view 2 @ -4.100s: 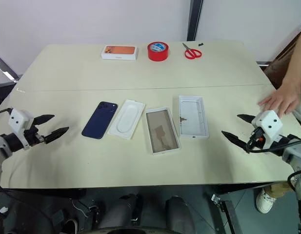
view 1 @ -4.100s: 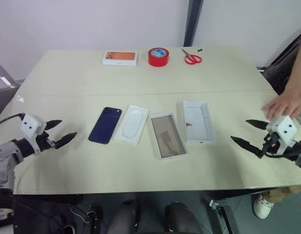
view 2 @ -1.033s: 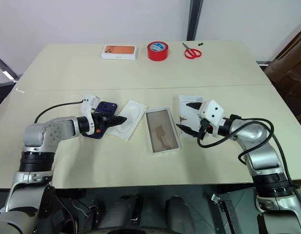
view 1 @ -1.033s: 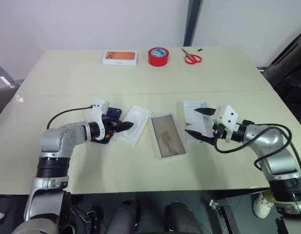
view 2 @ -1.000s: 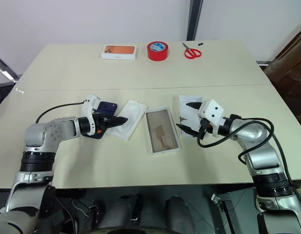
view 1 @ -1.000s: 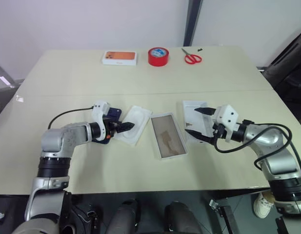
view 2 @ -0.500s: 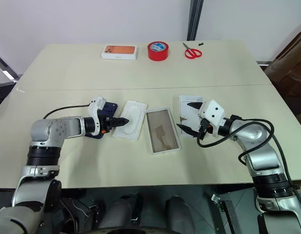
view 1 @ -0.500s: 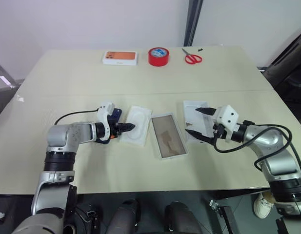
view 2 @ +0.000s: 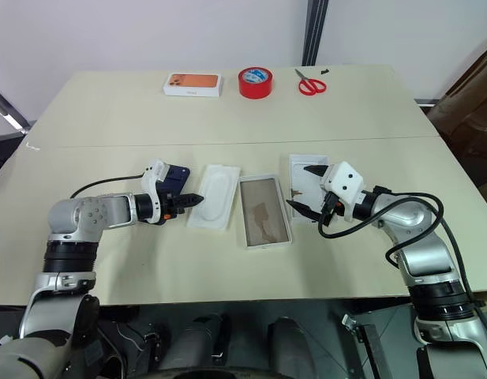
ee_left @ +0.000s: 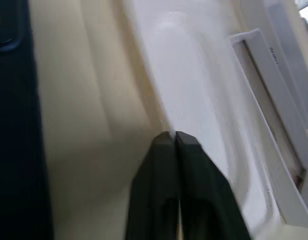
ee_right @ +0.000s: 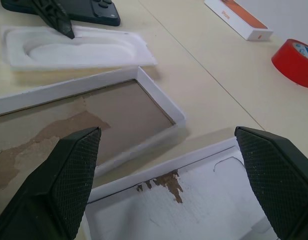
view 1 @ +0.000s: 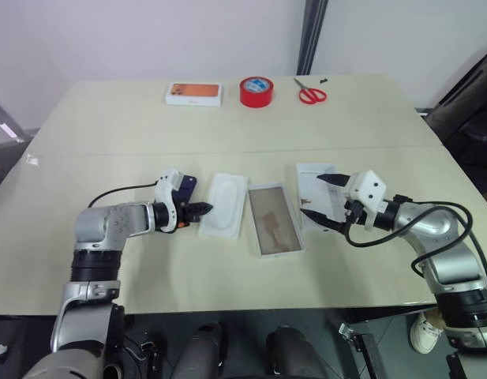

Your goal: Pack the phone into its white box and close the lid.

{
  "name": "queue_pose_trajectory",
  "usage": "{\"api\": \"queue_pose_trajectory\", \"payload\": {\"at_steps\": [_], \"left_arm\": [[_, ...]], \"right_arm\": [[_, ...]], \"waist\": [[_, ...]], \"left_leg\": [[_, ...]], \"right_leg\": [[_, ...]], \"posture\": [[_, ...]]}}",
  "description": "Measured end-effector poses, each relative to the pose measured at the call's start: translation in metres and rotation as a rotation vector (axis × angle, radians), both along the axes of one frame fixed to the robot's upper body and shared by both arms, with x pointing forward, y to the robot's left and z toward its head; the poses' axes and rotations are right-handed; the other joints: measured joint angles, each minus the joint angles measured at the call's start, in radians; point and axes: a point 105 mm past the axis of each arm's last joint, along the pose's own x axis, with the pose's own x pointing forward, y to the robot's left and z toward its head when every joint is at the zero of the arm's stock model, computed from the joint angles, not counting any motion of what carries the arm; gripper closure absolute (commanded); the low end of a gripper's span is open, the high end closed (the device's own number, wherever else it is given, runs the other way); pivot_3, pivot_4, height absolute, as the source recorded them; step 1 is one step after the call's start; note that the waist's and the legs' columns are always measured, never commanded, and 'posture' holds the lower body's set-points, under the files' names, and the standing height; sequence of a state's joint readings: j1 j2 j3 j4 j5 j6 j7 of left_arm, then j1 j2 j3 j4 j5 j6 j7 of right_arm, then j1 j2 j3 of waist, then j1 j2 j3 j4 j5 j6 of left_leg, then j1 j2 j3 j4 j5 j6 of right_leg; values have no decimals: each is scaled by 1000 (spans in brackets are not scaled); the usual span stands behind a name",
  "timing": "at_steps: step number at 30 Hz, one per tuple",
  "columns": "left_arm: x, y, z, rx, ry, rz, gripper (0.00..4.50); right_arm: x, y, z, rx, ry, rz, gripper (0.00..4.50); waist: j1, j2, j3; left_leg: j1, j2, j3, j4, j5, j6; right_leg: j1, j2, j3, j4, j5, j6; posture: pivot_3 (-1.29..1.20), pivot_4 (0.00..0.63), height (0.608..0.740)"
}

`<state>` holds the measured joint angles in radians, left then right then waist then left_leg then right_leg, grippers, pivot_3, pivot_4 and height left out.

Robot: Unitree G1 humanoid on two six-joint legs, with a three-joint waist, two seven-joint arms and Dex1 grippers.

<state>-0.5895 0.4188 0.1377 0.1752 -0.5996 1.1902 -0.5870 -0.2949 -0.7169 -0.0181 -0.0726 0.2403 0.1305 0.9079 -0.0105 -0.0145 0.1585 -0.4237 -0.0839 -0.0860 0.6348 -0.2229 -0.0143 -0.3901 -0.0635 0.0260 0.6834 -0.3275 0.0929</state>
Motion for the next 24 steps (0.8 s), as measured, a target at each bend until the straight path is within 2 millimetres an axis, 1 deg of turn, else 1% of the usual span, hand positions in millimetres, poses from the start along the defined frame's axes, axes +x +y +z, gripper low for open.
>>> {"api": "queue_pose_trajectory", "payload": {"at_steps": [3, 5, 7, 10, 12, 14, 17, 20, 22, 23, 24], "left_arm": [[0, 0, -1, -2, 3, 6, 4485], [1, 1, 0, -4, 3, 8, 4485], [1, 1, 1, -12, 2, 11, 4485], [3, 3, 6, -35, -3, 31, 4485], [4, 5, 13, -62, -8, 43, 4485], [8, 9, 21, -79, -23, 67, 4485], [11, 12, 33, -98, -46, 86, 4485], [11, 10, 39, -124, -42, 93, 4485], [11, 8, 38, -128, -39, 96, 4500], [11, 8, 38, -128, -36, 96, 4500], [11, 8, 38, -131, -33, 100, 4500]], "right_arm": [[-2, 0, -2, -1, 9, 7, 0], [-7, 3, -6, 15, 46, 31, 0], [-15, 11, -6, 38, 80, 76, 0], [-35, 30, -7, 59, 142, 197, 0], [-49, 39, -15, 39, 199, 273, 0], [-59, 45, -26, 15, 256, 326, 0], [-66, 52, -40, -21, 306, 375, 0], [-65, 59, -55, -75, 326, 409, 0], [-63, 63, -63, -116, 327, 432, 539], [-61, 64, -67, -142, 326, 439, 883], [-60, 63, -72, -166, 330, 443, 1366]], "waist": [[0, 0, 0], [0, 0, 0], [-1, 0, 0], [-1, 0, 0], [0, 0, 0], [2, -1, 0], [0, -1, 0], [-1, -1, 0], [-1, -1, 0], [-1, -1, 0], [-1, -1, 0]], "left_leg": [[0, 0, 0, 0, 0, 0], [0, 0, 0, 0, 0, 0], [0, 0, 0, 0, 0, 0], [0, 0, 0, 0, 0, 1], [0, 0, 0, 0, -1, 1], [0, 0, -1, 0, -1, 1], [0, 0, -1, 1, 0, 1], [0, 0, 0, 0, 0, 0], [0, 0, 0, 0, 0, 0], [0, 0, 0, 0, 0, -1], [0, 0, 0, 0, 0, -1]], "right_leg": [[0, 0, 0, 0, 0, 0], [0, 0, 0, 0, 0, 0], [0, 0, 0, 0, 0, 0], [0, 0, 0, 0, 0, 0], [0, 0, 0, 0, 0, 0], [0, 0, 0, 0, 0, 0], [0, 0, 0, 0, 0, 0], [0, 0, 0, 0, 0, 0], [-1, 0, 0, 0, 0, 0], [-1, 0, 0, 0, 0, 0], [-1, 0, 0, 0, 0, 0]], "posture": [[0, 150, 734], [0, 150, 734], [0, 150, 734], [0, 150, 734], [0, 150, 734], [0, 150, 734], [0, 150, 734], [0, 150, 734], [0, 150, 734], [0, 150, 734], [0, 150, 734]]}}
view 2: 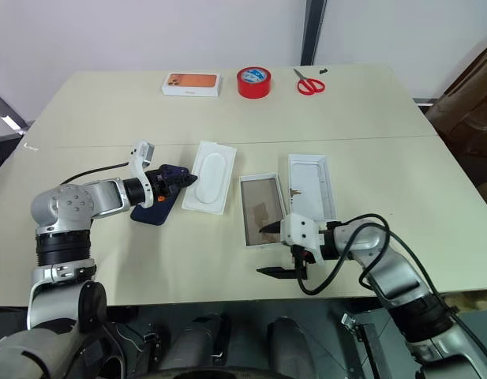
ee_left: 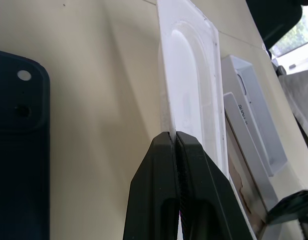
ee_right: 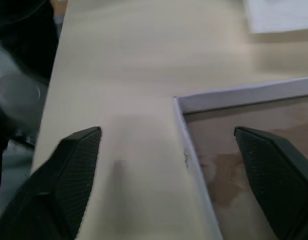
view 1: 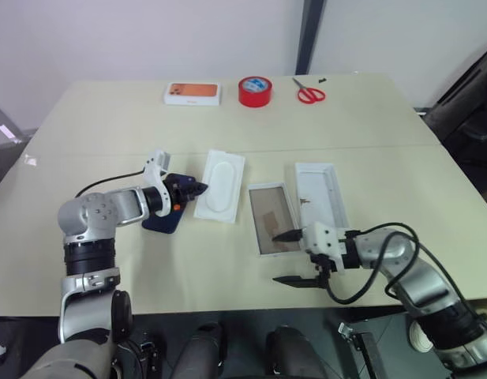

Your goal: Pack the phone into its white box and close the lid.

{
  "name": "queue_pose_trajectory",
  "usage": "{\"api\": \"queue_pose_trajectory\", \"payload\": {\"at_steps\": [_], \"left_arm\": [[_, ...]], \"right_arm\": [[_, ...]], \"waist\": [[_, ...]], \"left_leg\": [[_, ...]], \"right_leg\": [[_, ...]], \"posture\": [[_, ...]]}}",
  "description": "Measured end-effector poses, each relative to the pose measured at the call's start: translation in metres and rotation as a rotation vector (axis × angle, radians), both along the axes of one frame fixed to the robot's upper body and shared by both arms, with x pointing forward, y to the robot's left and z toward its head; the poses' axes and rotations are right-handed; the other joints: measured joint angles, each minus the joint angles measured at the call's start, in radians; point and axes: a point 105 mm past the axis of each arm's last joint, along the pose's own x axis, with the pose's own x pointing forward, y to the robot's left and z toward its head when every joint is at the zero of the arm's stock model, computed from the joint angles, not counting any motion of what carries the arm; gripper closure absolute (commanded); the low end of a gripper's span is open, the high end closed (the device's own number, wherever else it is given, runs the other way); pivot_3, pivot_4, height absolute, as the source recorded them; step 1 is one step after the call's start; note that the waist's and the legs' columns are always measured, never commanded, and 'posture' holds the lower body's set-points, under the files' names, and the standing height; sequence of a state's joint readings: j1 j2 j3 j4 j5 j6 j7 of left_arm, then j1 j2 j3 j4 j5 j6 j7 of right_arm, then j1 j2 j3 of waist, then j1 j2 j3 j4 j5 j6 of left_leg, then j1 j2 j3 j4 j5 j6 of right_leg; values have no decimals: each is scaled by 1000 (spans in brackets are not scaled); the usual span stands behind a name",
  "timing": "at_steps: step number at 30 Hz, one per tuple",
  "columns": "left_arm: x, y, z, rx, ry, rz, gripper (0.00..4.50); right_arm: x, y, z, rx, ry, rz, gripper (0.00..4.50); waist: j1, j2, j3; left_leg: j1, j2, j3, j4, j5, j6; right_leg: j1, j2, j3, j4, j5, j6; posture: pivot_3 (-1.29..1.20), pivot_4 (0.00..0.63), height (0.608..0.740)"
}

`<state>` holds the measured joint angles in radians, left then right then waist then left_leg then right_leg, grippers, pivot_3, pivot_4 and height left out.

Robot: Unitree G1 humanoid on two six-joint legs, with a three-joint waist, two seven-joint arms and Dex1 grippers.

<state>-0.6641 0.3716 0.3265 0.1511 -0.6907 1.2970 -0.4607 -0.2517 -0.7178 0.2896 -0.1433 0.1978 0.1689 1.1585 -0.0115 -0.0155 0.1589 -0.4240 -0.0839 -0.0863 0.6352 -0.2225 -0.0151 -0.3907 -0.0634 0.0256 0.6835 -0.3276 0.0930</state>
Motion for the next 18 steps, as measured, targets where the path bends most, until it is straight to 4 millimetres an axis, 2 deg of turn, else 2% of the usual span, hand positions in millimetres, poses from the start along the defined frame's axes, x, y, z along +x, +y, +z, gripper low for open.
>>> {"api": "queue_pose_trajectory", "payload": {"at_steps": [2, 6, 10, 14, 17, 18], "left_arm": [[-1, -1, 0, -11, 2, 6, 4500], [-1, -6, 6, -43, -11, 9, 4500], [0, -8, 10, -104, -10, 40, 4500], [6, -21, 27, -170, -32, 35, 4500], [8, -25, 31, -181, -38, 38, 4500], [8, -26, 30, -181, -35, 39, 4500]], "right_arm": [[4, -1, -5, -19, 0, 5, 2416], [12, 6, 0, -6, -11, 23, 4457], [30, 16, 8, 27, -50, 2, 4457], [57, 34, 24, 54, -154, -13, 4457], [67, 43, 28, 73, -175, -21, 4457], [68, 45, 26, 74, -168, -20, 4199]], "waist": [[1, 0, 0], [0, 0, 0], [-1, 0, 0], [-1, -1, 0], [-1, -1, 0], [-1, -1, 0]], "left_leg": [[0, 0, 0, 0, 0, 0], [0, 0, 0, 1, 0, 0], [0, 0, 0, 1, 0, -1], [-1, 0, 0, 1, 1, -1], [-1, 0, 0, 1, 1, -1], [-1, 0, 0, 1, 1, -2]], "right_leg": [[0, 0, 0, 0, 0, 0], [0, 0, 0, 0, 0, 0], [0, 0, 0, 0, 0, 0], [-1, 0, -1, 1, 0, 0], [-1, 0, -1, 1, 0, 0], [-1, 0, -1, 1, 0, 0]], "posture": [[0, 150, 734], [0, 150, 734], [0, 150, 734], [0, 150, 734], [0, 150, 734], [0, 150, 734]]}}
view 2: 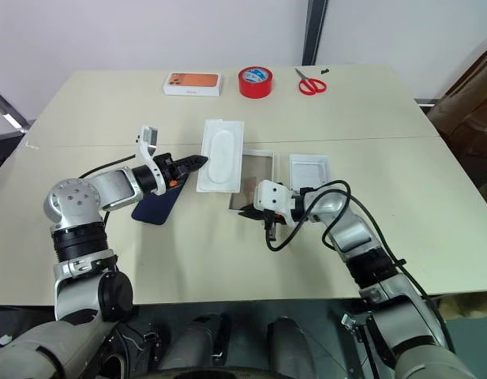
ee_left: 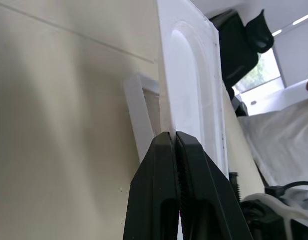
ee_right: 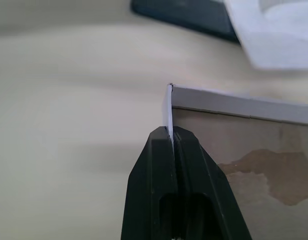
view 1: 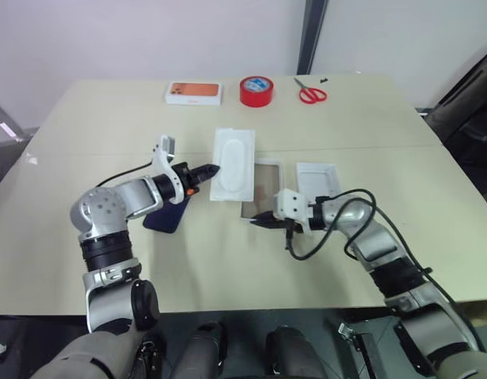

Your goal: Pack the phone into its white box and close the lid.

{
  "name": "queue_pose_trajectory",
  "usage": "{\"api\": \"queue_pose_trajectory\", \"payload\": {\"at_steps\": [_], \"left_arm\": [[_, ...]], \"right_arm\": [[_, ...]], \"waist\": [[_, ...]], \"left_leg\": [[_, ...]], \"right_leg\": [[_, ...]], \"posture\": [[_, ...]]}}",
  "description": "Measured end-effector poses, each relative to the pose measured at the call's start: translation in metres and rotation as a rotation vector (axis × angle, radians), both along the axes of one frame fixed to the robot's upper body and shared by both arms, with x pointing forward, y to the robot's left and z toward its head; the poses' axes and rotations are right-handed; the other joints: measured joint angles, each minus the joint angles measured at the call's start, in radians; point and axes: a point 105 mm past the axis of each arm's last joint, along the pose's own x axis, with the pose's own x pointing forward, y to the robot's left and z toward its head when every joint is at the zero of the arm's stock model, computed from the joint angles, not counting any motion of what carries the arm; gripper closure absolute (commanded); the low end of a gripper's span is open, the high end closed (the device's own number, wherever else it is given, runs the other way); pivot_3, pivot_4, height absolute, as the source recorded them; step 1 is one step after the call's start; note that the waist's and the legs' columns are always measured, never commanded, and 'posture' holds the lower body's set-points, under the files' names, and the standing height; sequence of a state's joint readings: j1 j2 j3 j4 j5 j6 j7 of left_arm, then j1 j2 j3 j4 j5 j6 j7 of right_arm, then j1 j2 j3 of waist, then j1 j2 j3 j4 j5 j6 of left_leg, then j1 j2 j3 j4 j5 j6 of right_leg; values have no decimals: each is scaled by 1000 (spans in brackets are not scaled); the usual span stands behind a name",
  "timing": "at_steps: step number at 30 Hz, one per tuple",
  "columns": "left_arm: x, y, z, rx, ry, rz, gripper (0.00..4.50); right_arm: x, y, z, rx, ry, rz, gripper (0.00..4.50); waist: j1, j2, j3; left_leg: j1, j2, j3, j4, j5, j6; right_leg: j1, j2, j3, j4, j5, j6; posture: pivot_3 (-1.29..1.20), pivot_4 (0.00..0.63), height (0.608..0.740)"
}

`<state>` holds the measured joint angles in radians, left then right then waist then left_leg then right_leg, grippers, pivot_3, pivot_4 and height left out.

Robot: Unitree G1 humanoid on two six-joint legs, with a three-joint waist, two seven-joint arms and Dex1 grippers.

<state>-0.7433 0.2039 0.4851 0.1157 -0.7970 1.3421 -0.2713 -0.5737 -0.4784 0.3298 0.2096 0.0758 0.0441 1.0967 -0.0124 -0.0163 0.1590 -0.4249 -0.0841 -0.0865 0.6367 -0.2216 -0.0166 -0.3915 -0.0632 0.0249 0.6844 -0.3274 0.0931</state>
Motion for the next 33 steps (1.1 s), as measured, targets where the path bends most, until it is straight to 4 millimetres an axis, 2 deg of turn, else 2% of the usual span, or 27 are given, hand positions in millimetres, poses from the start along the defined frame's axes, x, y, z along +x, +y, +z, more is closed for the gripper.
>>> {"api": "queue_pose_trajectory", "payload": {"at_steps": [2, 5, 9, 14, 19, 23, 26, 31, 33], "left_arm": [[0, 0, -1, 5, 3, 3, 4500], [0, -1, -2, 13, 7, 2, 4500], [-2, -7, -9, 34, 21, -16, 4500], [-4, -14, -16, 36, 30, -14, 4500], [-7, -28, -24, 44, 33, -35, 4500], [-8, -35, -30, 76, 44, -44, 4500], [-9, -38, -31, 83, 45, -52, 3597], [-8, -39, -31, 83, 45, -52, 1113], [-8, -37, -31, 97, 42, -51, 1113]], "right_arm": [[1, -1, -7, -14, 27, -5, 3611], [2, -4, -10, -26, 32, -11, 2253], [-2, -14, -7, -34, 14, -24, 2253], [-4, -58, 10, -12, 11, -157, 2253], [-5, -92, 23, 16, -13, -290, 2253], [-5, -100, 26, 30, -23, -339, 2253], [-3, -100, 27, 37, -34, -354, 2210], [-1, -95, 26, 60, -43, -368, 2210], [0, -94, 27, 69, -50, -371, 2210]], "waist": [[0, 0, 0], [-1, 0, 0], [1, 0, 0], [4, 0, 0], [2, 0, 0], [0, 0, 0], [2, 0, 0], [3, 0, 0], [2, 0, 0]], "left_leg": [[0, 0, 0, 0, 0, 0], [0, 0, 0, 0, 0, 0], [0, 0, 0, 0, 0, 0], [-1, 0, 0, 0, 0, 0], [-1, 0, 0, 0, 0, 0], [0, 0, 0, -1, 0, 0], [0, 0, 0, 0, 0, 0], [0, 0, 0, 0, 0, 0], [0, 0, 0, 0, 0, 0]], "right_leg": [[0, 0, 0, 0, 0, 0], [0, 0, 0, 0, 0, 0], [0, 0, 0, 0, 0, 0], [0, 0, 0, 0, 0, 0], [0, 0, 0, 0, 0, 0], [0, 0, 1, 0, 0, 0], [0, 0, 1, 0, 0, 0], [0, 0, 1, 0, 0, 0], [0, 0, 1, 0, 0, 0]], "posture": [[0, 150, 734], [0, 150, 734], [0, 150, 734], [0, 150, 734], [0, 150, 734], [0, 150, 734], [0, 150, 734], [0, 150, 734], [0, 150, 734]]}}
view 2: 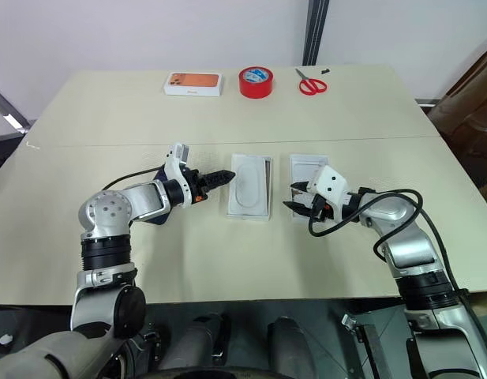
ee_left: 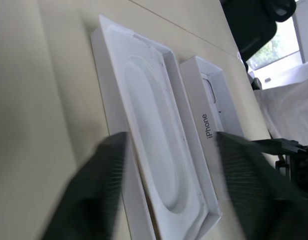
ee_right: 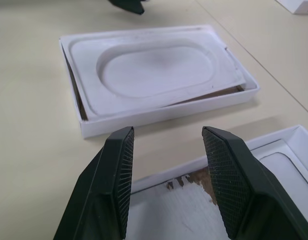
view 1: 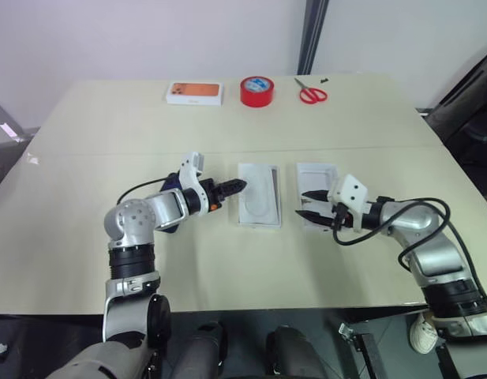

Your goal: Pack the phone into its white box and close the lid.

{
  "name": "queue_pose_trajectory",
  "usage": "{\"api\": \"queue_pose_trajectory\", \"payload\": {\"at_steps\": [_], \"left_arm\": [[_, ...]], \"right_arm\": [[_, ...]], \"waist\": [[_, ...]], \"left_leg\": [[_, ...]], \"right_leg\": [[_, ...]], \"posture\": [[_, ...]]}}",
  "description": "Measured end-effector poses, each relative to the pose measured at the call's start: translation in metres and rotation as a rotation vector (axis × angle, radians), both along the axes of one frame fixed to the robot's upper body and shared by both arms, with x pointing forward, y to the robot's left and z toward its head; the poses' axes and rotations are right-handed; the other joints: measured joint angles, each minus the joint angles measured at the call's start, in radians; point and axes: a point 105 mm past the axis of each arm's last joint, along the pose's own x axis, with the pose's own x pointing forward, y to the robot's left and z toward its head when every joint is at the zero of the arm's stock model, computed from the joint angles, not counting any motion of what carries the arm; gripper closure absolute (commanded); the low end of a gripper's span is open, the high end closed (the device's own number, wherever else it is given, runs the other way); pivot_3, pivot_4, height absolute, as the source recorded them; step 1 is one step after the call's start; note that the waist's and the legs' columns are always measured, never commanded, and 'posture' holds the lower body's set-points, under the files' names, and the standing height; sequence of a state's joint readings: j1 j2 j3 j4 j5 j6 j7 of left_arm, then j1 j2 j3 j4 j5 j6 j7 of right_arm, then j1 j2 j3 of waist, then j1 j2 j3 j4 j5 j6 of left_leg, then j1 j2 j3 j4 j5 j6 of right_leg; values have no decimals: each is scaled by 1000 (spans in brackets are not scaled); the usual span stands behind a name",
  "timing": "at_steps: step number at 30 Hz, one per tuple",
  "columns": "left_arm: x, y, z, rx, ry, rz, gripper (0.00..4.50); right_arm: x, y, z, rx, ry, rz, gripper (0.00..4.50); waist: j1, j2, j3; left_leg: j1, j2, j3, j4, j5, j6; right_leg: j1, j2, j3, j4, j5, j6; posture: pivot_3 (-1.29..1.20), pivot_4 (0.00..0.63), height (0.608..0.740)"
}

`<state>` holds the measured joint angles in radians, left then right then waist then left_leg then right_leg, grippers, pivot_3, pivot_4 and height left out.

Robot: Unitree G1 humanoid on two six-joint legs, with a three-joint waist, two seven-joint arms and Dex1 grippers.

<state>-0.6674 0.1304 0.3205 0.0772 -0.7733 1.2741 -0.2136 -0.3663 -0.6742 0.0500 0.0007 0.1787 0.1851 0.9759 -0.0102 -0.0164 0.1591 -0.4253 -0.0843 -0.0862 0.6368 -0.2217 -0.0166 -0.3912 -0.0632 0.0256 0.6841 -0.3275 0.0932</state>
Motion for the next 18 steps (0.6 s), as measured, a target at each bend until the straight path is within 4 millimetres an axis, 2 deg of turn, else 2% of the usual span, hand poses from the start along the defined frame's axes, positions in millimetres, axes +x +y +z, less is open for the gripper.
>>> {"api": "queue_pose_trajectory", "payload": {"at_steps": [3, 6, 8, 10, 12, 15, 16, 18], "left_arm": [[0, 5, 1, 17, -7, 6, 1113], [1, 8, 7, 46, -64, 2, 1113], [4, 17, 15, 95, -157, 25, 1061], [8, 34, 21, 173, -264, 59, 1061], [10, 52, 21, 289, -359, 73, 1061], [8, 75, 8, 491, -462, 49, 1061], [7, 81, 3, 509, -471, 42, 1061], [6, 83, 3, 510, -495, 33, 1061]], "right_arm": [[5, 9, 9, 39, -32, 5, 2210], [14, 29, 27, 117, -89, 23, 2210], [19, 44, 37, 166, -114, 35, 2779], [25, 60, 40, 177, -127, 48, 3576], [31, 75, 31, 133, -125, 52, 4483], [42, 88, 5, 37, -96, 24, 4483], [47, 92, -6, 1, -79, 8, 4483], [52, 98, -13, -48, -83, 2, 4483]], "waist": [[-3, 0, 0], [-5, 0, 0], [-5, 0, 0], [-7, 0, 0], [-6, 0, 0], [-3, 1, 0], [0, 1, 0], [2, 0, 0]], "left_leg": [[0, 0, 0, 0, 0, 0], [0, 0, 0, -1, 0, -1], [0, 0, 0, -2, 1, -1], [0, 0, 0, -2, 1, -1], [1, 0, 0, -4, 1, -2], [0, 0, 1, -5, 1, -2], [0, 0, 0, -5, 1, -2], [-1, -1, 0, -4, 1, -2]], "right_leg": [[0, 0, 0, 0, 0, 0], [-1, 0, 0, 0, 0, 0], [-1, 0, 0, 0, 0, 0], [-2, 0, 1, 0, 0, 0], [-2, 0, 1, 0, 0, 0], [-3, 0, 1, -1, 0, 0], [-3, 0, 1, -1, 0, 0], [-3, -1, 0, -1, 0, 0]], "posture": [[0, 150, 734], [0, 150, 734], [0, 150, 734], [0, 150, 734], [0, 150, 734], [0, 150, 734], [0, 150, 734], [0, 150, 734]]}}
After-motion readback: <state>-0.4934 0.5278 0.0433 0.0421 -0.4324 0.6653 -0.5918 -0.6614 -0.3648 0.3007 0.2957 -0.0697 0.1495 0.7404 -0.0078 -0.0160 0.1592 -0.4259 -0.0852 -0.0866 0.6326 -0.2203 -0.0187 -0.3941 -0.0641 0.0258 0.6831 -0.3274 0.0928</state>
